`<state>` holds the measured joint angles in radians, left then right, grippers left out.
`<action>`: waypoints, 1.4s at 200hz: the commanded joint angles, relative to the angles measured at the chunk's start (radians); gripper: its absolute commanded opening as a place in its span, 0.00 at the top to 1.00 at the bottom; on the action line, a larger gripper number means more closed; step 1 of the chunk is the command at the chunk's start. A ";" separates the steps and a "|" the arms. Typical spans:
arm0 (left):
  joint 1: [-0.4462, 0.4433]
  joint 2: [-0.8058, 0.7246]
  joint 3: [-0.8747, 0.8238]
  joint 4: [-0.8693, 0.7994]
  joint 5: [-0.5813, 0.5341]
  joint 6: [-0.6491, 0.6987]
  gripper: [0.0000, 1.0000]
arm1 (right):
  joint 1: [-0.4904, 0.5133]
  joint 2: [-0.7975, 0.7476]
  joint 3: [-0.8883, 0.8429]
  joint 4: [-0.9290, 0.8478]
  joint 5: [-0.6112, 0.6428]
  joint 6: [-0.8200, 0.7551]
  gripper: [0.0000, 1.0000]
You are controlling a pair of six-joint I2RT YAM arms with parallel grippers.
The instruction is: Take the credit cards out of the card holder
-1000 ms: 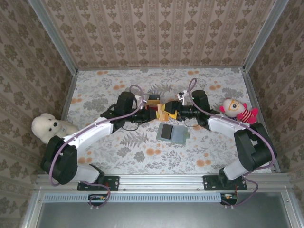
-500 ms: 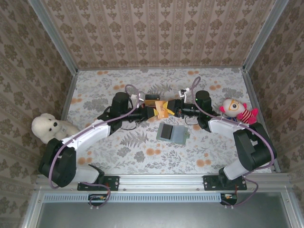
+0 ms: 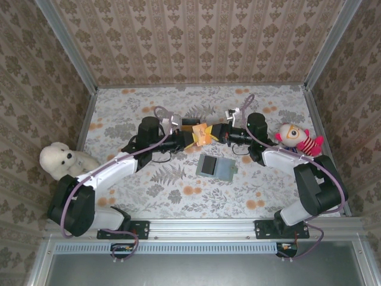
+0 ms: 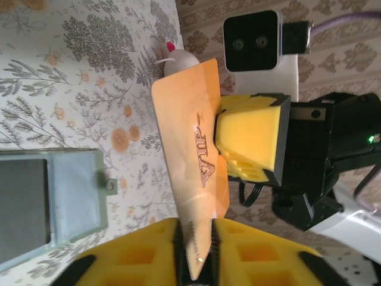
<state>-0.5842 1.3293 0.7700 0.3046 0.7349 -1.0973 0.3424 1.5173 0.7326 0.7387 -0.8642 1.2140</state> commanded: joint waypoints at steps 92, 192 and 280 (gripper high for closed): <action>-0.013 0.073 -0.029 0.271 -0.054 -0.129 0.89 | 0.019 -0.015 -0.033 0.119 0.041 0.113 1.00; 0.014 0.110 0.361 -0.729 -0.403 0.720 1.00 | -0.021 -0.175 0.072 -0.724 0.318 -0.479 0.13; 0.041 0.460 0.828 -1.025 -0.455 1.332 1.00 | -0.145 -0.162 0.163 -0.914 0.329 -0.533 0.00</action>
<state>-0.5564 1.7515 1.5158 -0.6018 0.2962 -0.0158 0.2115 1.3582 0.8375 -0.0841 -0.5507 0.7177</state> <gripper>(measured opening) 0.048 0.997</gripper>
